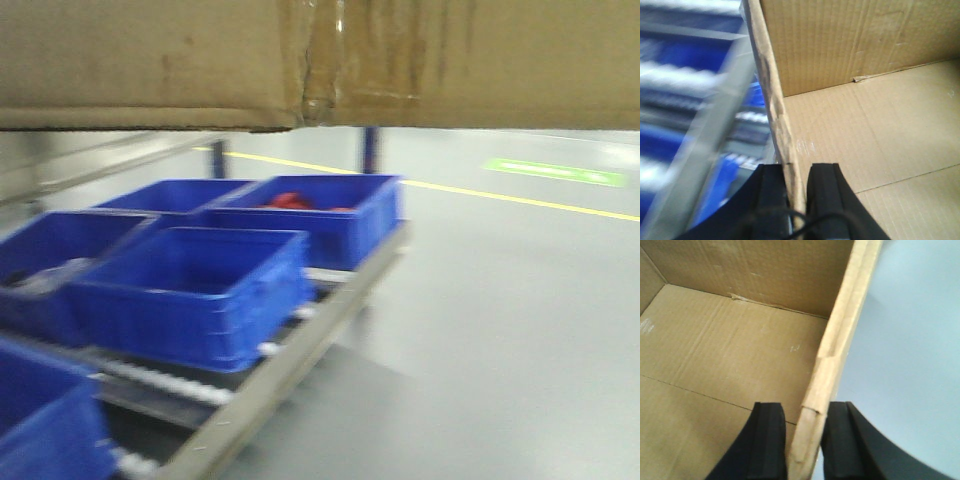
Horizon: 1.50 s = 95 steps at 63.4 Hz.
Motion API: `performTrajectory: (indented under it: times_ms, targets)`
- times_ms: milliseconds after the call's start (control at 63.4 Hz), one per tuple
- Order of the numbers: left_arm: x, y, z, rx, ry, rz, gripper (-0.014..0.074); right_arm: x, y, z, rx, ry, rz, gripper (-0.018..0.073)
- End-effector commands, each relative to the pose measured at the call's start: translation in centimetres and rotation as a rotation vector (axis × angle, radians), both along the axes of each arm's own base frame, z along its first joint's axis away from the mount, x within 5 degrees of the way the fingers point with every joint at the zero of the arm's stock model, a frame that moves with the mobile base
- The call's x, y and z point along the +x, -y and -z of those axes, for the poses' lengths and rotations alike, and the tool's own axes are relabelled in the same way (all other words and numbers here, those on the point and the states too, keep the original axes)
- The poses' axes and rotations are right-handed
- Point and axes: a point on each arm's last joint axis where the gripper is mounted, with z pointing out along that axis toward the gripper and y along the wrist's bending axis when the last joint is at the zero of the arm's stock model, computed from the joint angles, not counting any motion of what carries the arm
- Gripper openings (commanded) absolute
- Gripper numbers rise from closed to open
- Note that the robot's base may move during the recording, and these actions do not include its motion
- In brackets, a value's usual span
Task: Grab carton from right shelf to conveyor
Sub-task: 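Hold the box with both grippers while the base turns away from the shelf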
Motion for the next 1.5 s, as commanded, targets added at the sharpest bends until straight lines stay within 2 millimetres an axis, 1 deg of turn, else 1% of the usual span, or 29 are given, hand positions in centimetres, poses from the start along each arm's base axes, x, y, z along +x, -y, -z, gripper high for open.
performTrajectory:
  times_ms: [0, 1483]
  targets:
    - [-0.34, 0.32, -0.51, -0.03, 0.027, 0.028, -0.0017, -0.39, -0.15, -0.75, 0.031, 0.049, -0.027, -0.007]
    - [-0.31, 0.26, -0.52, -0.023, 0.03, 0.025, -0.0017, -0.39, -0.15, -0.75, 0.031, 0.049, -0.027, -0.007]
